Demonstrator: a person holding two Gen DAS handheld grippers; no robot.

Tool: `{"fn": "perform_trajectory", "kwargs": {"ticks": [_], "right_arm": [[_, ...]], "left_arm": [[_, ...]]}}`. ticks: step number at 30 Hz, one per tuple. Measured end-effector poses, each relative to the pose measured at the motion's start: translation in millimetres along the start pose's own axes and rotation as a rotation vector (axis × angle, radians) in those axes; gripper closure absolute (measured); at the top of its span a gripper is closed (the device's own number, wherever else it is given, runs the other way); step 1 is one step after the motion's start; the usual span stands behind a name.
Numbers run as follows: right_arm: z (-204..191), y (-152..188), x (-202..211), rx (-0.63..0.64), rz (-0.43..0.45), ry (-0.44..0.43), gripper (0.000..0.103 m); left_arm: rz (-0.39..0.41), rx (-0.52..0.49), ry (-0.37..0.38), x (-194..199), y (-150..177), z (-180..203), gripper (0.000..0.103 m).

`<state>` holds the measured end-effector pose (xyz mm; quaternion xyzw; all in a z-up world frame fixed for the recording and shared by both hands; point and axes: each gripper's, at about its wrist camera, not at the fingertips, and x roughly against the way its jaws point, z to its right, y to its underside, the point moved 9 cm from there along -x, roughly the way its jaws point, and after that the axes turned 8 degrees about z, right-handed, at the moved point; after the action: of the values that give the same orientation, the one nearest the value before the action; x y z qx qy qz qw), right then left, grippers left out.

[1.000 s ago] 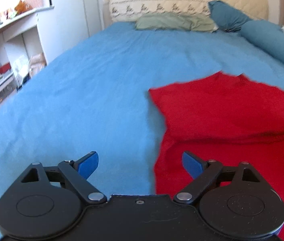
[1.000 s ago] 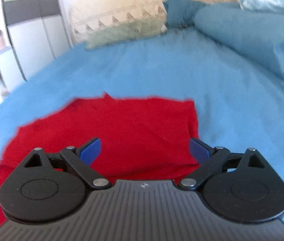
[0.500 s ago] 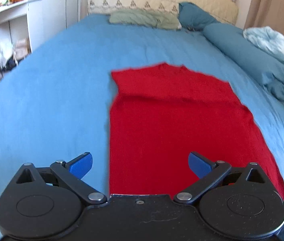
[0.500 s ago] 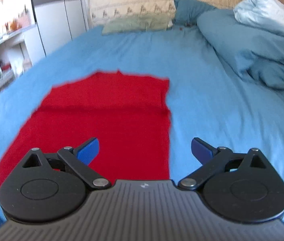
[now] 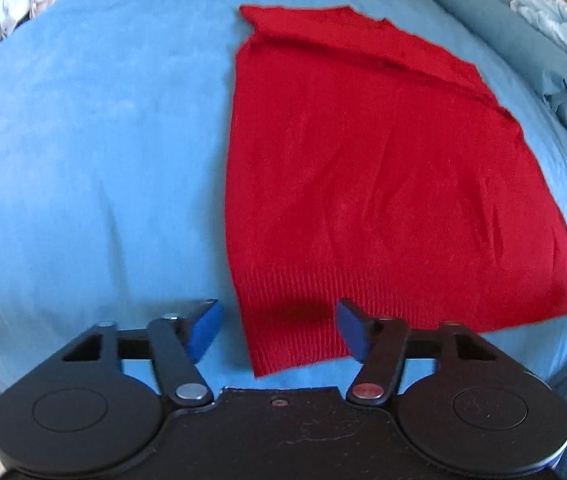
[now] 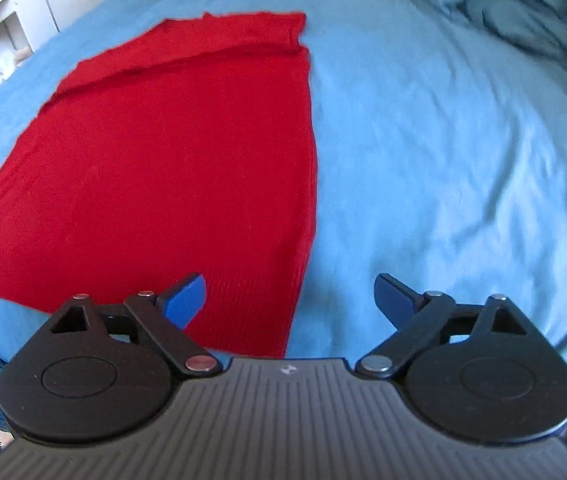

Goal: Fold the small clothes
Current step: 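Close the left gripper on the ribbed hem while the right gripper grasps it too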

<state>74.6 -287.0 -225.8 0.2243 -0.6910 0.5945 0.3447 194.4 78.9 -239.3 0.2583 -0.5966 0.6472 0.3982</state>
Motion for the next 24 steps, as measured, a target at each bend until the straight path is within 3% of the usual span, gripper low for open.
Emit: {"fn": "perform_trajectory", "kwargs": {"ticks": [7,10,13,15,18,21,22,24], "right_arm": [[1.9,18.7,-10.1,-0.05,-0.023,0.038,0.009],[-4.3,18.8,-10.3,-0.032,-0.015,0.027,0.026],[-11.9,18.3,-11.4,-0.029,-0.012,0.007,0.037],[-15.0,18.4,-11.0,-0.03,-0.01,-0.003,0.048],[-15.5,16.7,-11.0,-0.036,0.002,-0.002,0.056],[-14.3,15.4,-12.5,-0.038,0.005,-0.001,0.068],[-14.5,14.1,-12.6,-0.045,0.005,-0.01,0.078],[-14.8,11.8,-10.8,-0.049,0.004,-0.025,0.082]], "left_arm": [[0.017,-0.037,-0.031,-4.6,10.7,1.1,0.041],[0.023,-0.057,-0.039,-5.2,13.6,1.0,0.045],[0.034,-0.058,-0.034,-2.9,13.2,1.3,0.057],[0.041,-0.061,-0.033,-1.8,12.5,2.1,0.071],[0.046,-0.061,-0.03,-0.3,11.8,2.5,0.09],[0.049,-0.057,-0.034,1.4,11.2,2.5,0.094],[0.052,-0.058,-0.034,2.8,10.5,2.9,0.097],[0.059,-0.06,-0.037,7.2,9.5,5.1,0.097]]}}
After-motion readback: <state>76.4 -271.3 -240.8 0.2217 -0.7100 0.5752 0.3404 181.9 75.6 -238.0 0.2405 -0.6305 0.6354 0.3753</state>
